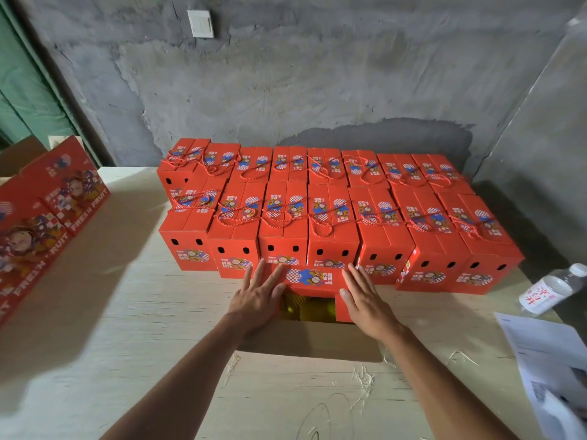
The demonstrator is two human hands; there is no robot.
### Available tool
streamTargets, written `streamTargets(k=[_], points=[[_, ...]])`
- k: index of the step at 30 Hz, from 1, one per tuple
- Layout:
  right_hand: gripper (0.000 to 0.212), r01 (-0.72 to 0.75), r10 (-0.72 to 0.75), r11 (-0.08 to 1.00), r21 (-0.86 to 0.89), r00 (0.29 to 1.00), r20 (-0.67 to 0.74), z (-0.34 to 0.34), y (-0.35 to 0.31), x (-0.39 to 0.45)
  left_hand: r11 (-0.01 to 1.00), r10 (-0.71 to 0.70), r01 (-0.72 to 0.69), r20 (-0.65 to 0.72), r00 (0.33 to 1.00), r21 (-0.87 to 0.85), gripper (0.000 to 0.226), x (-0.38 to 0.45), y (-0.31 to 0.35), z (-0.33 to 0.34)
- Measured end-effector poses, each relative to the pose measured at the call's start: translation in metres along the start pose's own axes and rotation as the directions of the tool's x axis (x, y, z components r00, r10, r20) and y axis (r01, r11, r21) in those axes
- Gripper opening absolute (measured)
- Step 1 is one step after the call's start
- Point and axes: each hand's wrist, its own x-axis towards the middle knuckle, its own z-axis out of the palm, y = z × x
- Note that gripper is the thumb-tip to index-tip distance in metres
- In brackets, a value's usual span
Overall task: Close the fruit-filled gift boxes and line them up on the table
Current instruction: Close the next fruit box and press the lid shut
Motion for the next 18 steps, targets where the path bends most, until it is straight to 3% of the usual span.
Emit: streamTargets(k=[7,10,12,13,18], points=[[0.055,-0.074,0.081,0.983,0.171,0.996,-0.036,0.005,-0.001,0.002,0.985,0.035,-0.051,-0.097,0.995,-0.167,0.056,0.001,-0.005,0.004],[0.054,-0.062,0.071,0.99,0.128,0.995,-0.067,0.007,0.001,0.002,0.933,-0.127,0.086,-0.098,0.987,-0.349,0.079,0.003,-0.012,0.01],[0.054,-0.057,0.065,0.992,0.109,0.995,-0.076,0.008,0.002,0.003,0.816,-0.284,0.235,-0.013,0.959,-0.528,0.102,0.004,-0.016,0.012],[0.054,-0.059,0.067,0.992,0.108,0.995,-0.075,0.008,0.002,0.004,0.785,-0.296,0.248,0.007,0.955,-0.568,0.103,0.004,-0.019,0.012],[0.054,-0.075,0.085,0.988,0.138,0.994,-0.066,0.007,0.002,0.008,0.783,-0.272,0.214,-0.011,0.962,-0.584,0.063,0.011,-0.023,0.012]])
